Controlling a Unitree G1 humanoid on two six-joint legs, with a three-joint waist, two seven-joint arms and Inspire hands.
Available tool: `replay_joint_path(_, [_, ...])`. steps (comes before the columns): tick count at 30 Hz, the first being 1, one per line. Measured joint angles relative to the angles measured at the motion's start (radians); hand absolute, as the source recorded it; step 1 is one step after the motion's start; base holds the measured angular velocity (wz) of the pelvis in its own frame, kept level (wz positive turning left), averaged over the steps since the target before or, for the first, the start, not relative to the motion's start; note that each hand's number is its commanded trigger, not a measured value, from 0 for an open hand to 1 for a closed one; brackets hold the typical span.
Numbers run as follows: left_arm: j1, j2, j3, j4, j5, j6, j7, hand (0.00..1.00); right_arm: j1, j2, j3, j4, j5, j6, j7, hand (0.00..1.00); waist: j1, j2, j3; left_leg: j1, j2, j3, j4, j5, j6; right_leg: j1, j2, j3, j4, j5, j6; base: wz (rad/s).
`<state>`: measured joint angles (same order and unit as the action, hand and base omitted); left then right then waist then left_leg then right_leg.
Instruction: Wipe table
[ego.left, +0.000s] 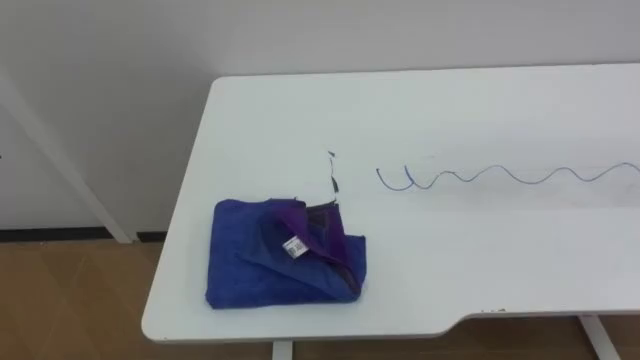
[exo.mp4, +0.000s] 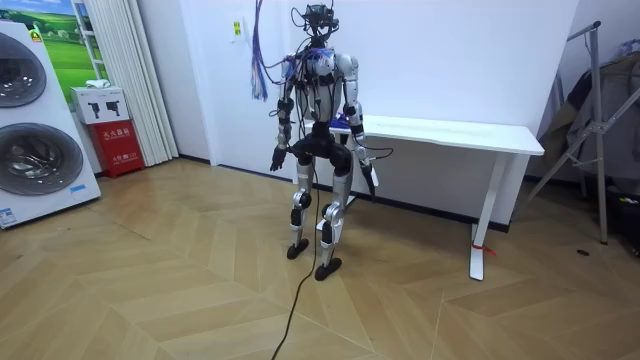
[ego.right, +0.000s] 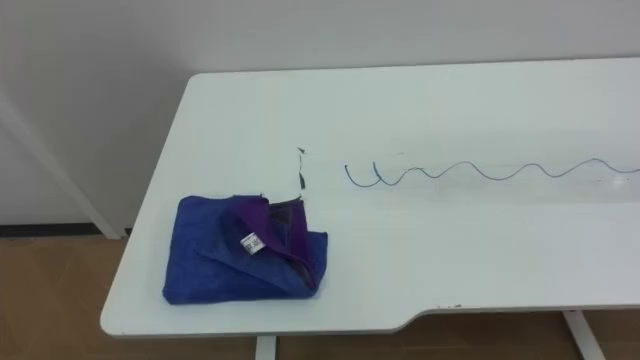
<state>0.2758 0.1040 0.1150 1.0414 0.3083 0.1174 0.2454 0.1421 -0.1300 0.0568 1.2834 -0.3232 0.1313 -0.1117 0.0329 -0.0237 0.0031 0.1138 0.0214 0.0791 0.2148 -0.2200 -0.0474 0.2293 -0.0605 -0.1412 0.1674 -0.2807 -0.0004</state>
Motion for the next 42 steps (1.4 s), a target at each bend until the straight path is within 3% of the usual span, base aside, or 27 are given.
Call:
replay_joint_path(18, [0.000,0.000,0.000,0.013,-0.002,0.000,-0.005,0.00,-0.005,0.000,0.000,-0.001,0.010,-0.009,-0.007,0.00,0.002,-0.009,-0.0016,0.000,0.000,0.004,-0.003,0.000,0.000,-0.004,-0.001,0.000,0.002,0.000,0.000,0.00])
replay_joint_path(23, [0.009,0.000,0.010,0.013,-0.001,0.000,-0.019,0.00,0.000,0.000,-0.036,0.014,0.129,-0.010,-0.041,0.00,-0.001,-0.014,-0.0010,-0.001,0.000,0.001,-0.003,0.000,0.000,-0.003,-0.001,-0.001,0.002,0.000,0.000,0.00])
replay_joint_path(29, [0.022,0.000,0.123,0.012,-0.002,0.009,-0.022,0.00,0.018,-0.016,-0.248,0.036,0.372,-0.008,-0.076,0.00,-0.031,-0.023,-0.0013,0.000,-0.001,-0.002,0.000,0.000,0.000,0.001,-0.004,-0.010,0.002,0.000,0.000,0.02])
replay_joint_path(34, [0.034,0.012,0.262,-0.004,-0.001,0.014,-0.022,0.00,0.035,-0.067,-0.484,0.033,0.606,-0.004,-0.131,0.00,-0.063,-0.048,-0.0010,0.001,-0.001,0.005,-0.001,0.000,0.000,-0.001,-0.003,-0.004,0.001,0.000,0.000,-0.02])
replay_joint_path(36, [0.037,0.025,0.276,-0.004,-0.002,0.013,-0.022,0.00,0.029,-0.092,-0.553,0.031,0.639,-0.003,-0.158,0.00,-0.071,-0.057,-0.0002,0.001,-0.001,0.007,-0.001,0.000,0.000,-0.002,-0.004,-0.002,0.001,0.000,0.001,-0.04])
replay_joint_path(38, [0.037,0.042,0.276,-0.011,-0.003,0.009,-0.019,0.00,0.010,-0.125,-0.573,0.018,0.661,-0.003,-0.202,0.00,-0.075,-0.068,0.0027,-0.001,-0.001,0.009,0.006,0.000,0.001,-0.005,-0.003,0.004,0.002,0.000,0.001,-0.09])
replay_joint_path(41, [0.019,0.048,0.274,-0.015,-0.002,-0.001,-0.015,0.00,-0.064,-0.191,-0.601,-0.069,0.659,-0.009,-0.311,0.00,-0.080,-0.071,0.0023,-0.018,0.000,0.020,0.013,-0.002,0.004,-0.026,-0.003,0.017,0.004,0.003,0.008,-0.09])
replay_joint_path(42, [0.017,0.048,0.273,-0.017,-0.003,-0.003,-0.015,0.00,-0.073,-0.197,-0.601,-0.099,0.658,-0.009,-0.327,0.00,-0.080,-0.072,0.0019,-0.022,0.000,0.021,0.015,-0.003,0.005,-0.031,-0.003,0.017,0.004,0.004,0.008,0.00])
